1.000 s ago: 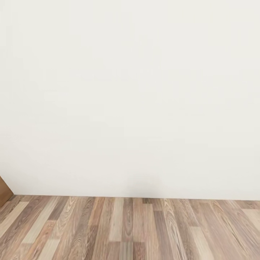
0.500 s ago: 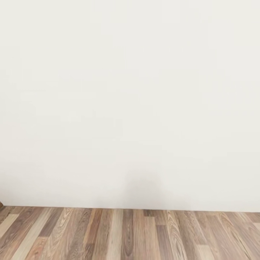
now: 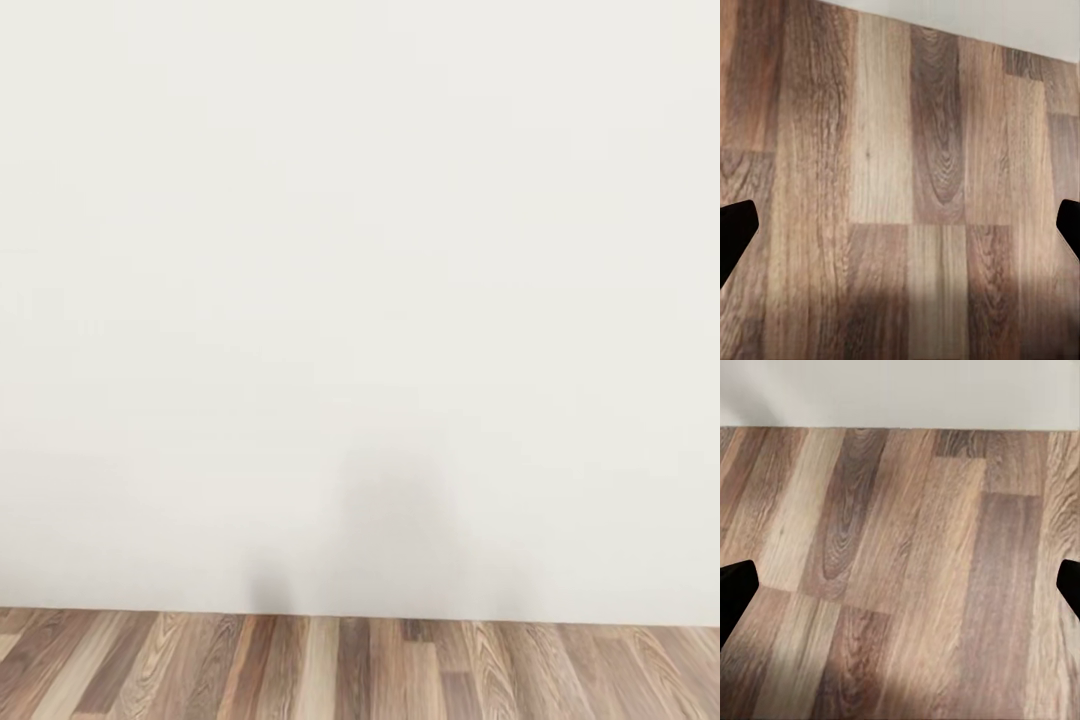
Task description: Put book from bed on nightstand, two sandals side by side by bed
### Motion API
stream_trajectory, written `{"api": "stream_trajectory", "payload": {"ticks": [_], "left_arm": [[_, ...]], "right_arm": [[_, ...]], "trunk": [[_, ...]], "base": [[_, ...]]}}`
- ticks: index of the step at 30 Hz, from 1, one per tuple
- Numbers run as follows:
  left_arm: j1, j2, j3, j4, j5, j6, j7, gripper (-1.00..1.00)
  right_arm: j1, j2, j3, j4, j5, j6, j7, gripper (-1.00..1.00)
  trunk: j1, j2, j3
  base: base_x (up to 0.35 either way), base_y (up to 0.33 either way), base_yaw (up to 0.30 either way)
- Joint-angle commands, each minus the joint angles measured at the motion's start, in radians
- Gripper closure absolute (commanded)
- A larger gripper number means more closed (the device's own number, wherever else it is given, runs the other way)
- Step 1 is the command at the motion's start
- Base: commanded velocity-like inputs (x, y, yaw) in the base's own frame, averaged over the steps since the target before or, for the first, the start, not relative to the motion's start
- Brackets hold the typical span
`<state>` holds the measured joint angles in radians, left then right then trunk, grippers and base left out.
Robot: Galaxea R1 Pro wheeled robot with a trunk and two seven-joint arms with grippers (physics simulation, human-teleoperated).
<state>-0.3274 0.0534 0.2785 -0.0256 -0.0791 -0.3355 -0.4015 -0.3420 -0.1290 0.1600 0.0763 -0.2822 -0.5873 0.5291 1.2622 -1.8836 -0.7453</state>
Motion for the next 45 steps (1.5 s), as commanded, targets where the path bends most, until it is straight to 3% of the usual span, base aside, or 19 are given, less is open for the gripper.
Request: {"api": "stream_trajectory", "payload": {"ticks": [1,15,45], "left_arm": [[-0.001,0.0,0.008,0.001,-0.008,-0.004,-0.003,-1.0],[-0.001,0.0,0.008,0.001,-0.008,-0.004,-0.003,-1.0],[0.0,0.001,0.008,0.001,-0.008,-0.004,-0.003,-1.0]], "right_arm": [[-0.002,0.0,0.007,0.004,-0.011,-0.005,0.006,-1.0],[-0.002,0.0,0.007,0.004,-0.011,-0.005,0.006,-1.0],[-0.002,0.0,0.007,0.004,-0.011,-0.005,0.005,-1.0]], "trunk": [[0.0,0.0,-0.001],[0.0,0.0,-0.001],[0.0,0.0,-0.001]], "base": [[0.331,0.0,0.0],[0.316,0.0,-0.026],[0.056,0.0,-0.273]]}}
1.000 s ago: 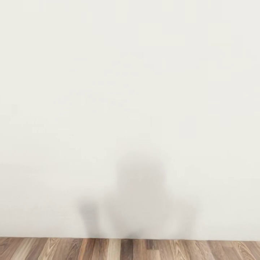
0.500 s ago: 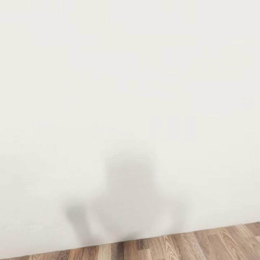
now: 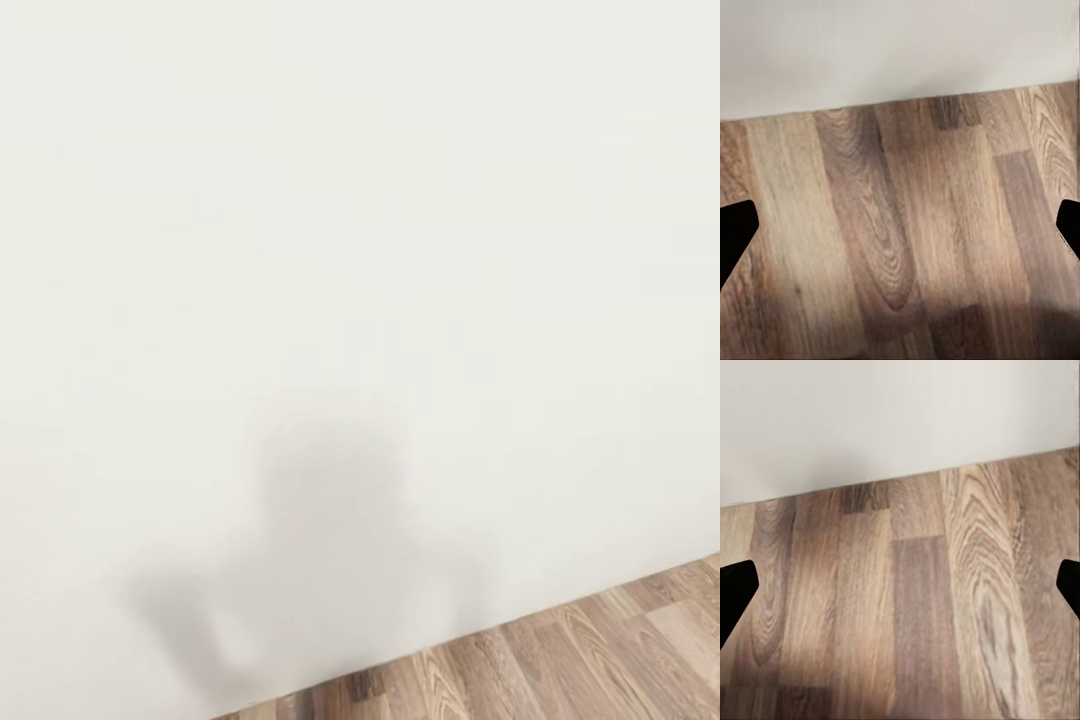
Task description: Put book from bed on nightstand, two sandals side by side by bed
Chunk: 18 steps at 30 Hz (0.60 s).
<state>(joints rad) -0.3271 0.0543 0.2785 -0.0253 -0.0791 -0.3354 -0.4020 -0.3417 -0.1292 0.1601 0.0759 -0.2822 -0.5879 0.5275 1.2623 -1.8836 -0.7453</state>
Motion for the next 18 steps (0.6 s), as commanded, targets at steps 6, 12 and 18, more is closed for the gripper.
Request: {"api": "stream_trajectory", "payload": {"ticks": [6,12,18], "left_arm": [[-0.001,0.0,0.008,0.001,-0.008,-0.004,-0.003,-1.0],[-0.001,0.001,0.008,0.001,-0.008,-0.004,-0.003,-1.0],[-0.001,0.001,0.008,0.001,-0.008,-0.004,-0.003,-1.0]], "right_arm": [[-0.002,0.0,0.007,0.004,-0.011,-0.004,0.006,-1.0],[-0.002,0.0,0.007,0.004,-0.011,-0.004,0.006,-1.0],[-0.002,0.0,0.007,0.004,-0.011,-0.005,0.005,-1.0]], "trunk": [[0.0,0.0,-0.001],[0.0,0.0,-0.001],[0.0,0.0,-0.001]], "base": [[0.308,0.0,-0.283],[0.188,0.0,-0.283],[0.016,0.0,-0.283]]}}
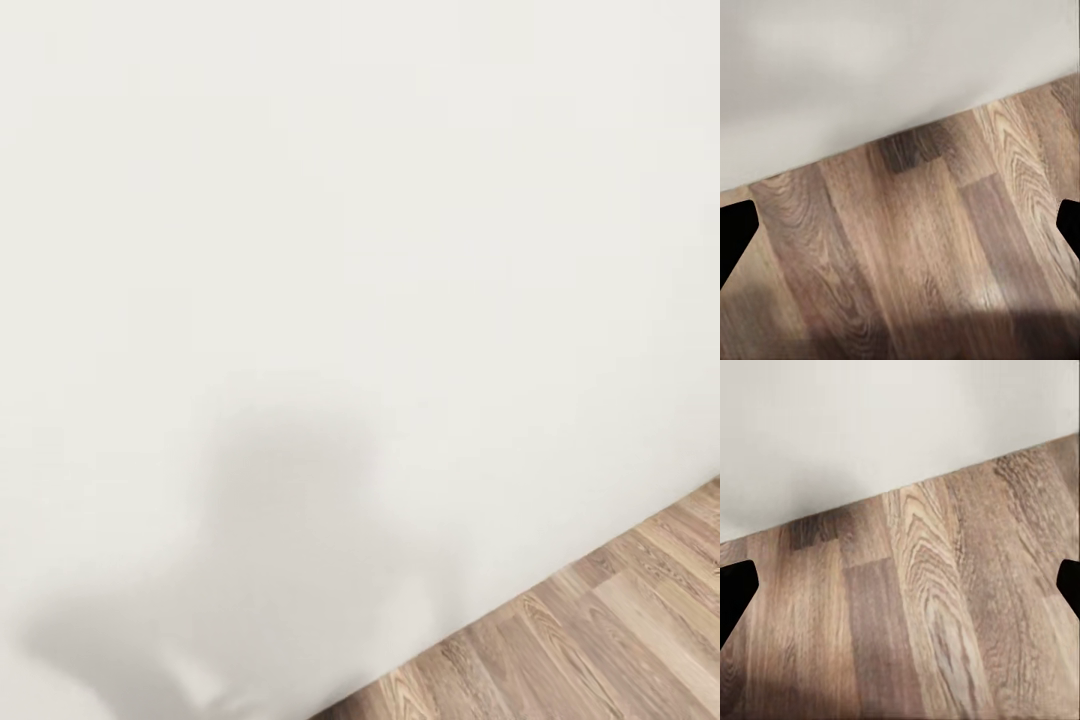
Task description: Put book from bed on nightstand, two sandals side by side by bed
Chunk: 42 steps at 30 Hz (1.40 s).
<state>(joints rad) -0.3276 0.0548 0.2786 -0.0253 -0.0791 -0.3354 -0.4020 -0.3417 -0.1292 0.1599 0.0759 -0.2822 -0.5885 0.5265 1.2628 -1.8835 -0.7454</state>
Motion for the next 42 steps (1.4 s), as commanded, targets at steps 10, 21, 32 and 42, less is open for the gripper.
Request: {"api": "stream_trajectory", "payload": {"ticks": [10,21,32,42], "left_arm": [[-0.001,0.0,0.008,0.001,-0.008,-0.004,-0.003,-1.0],[0.0,-0.001,0.008,0.001,-0.008,-0.004,-0.003,-1.0],[0.0,0.0,0.008,0.001,-0.008,-0.004,-0.003,-1.0],[0.0,0.0,0.008,0.001,-0.008,-0.004,-0.003,-1.0]], "right_arm": [[-0.002,0.0,0.007,0.004,-0.011,-0.005,0.006,-1.0],[-0.002,0.0,0.008,0.005,-0.011,-0.005,0.006,-1.0],[-0.002,0.0,0.007,0.005,-0.011,-0.005,0.006,-1.0],[-0.002,0.0,0.007,0.004,-0.011,-0.005,0.006,-1.0]], "trunk": [[0.0,0.0,-0.001],[0.0,0.0,-0.001],[0.0,0.0,-0.001],[0.0,0.0,-0.001]], "base": [[0.001,0.0,-0.284],[0.0,0.0,-0.284],[0.0,0.0,-0.284],[0.0,0.0,-0.284]]}}
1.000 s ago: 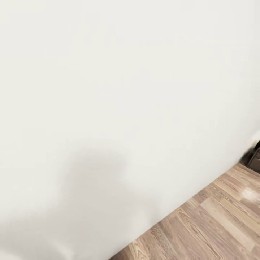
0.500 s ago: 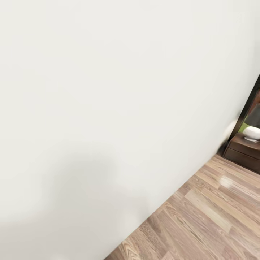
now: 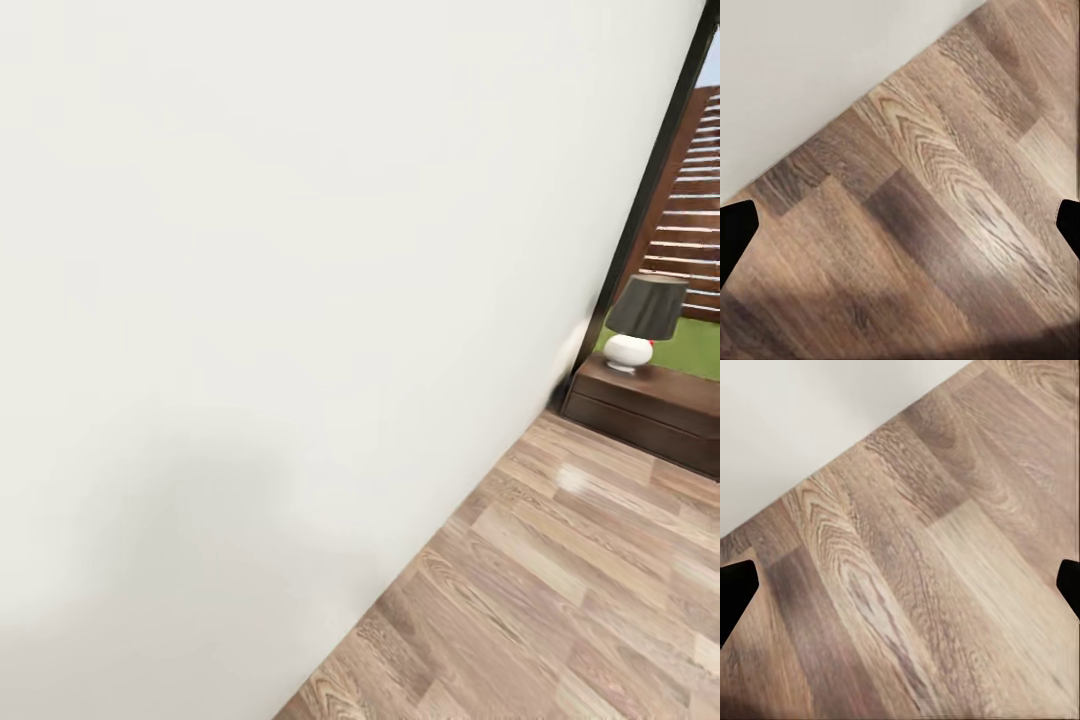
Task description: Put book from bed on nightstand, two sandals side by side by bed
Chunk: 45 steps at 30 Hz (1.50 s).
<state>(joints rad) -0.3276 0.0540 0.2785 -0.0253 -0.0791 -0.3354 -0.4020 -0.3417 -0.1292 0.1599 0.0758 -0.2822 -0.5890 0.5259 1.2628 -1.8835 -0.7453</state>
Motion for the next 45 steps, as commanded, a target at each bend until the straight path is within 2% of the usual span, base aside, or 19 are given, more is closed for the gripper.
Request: {"api": "stream_trajectory", "payload": {"ticks": [1,45], "left_arm": [[-0.001,0.0,0.008,0.001,-0.008,-0.004,-0.003,-1.0],[0.0,0.001,0.008,0.001,-0.008,-0.004,-0.003,-1.0]], "right_arm": [[-0.002,0.0,0.007,0.004,-0.011,-0.005,0.006,-1.0],[-0.002,0.0,0.008,0.005,-0.011,-0.005,0.006,-1.0]], "trunk": [[0.0,0.0,-0.001],[0.0,0.0,-0.001]], "base": [[0.0,0.0,-0.284],[0.0,0.0,-0.284]]}}
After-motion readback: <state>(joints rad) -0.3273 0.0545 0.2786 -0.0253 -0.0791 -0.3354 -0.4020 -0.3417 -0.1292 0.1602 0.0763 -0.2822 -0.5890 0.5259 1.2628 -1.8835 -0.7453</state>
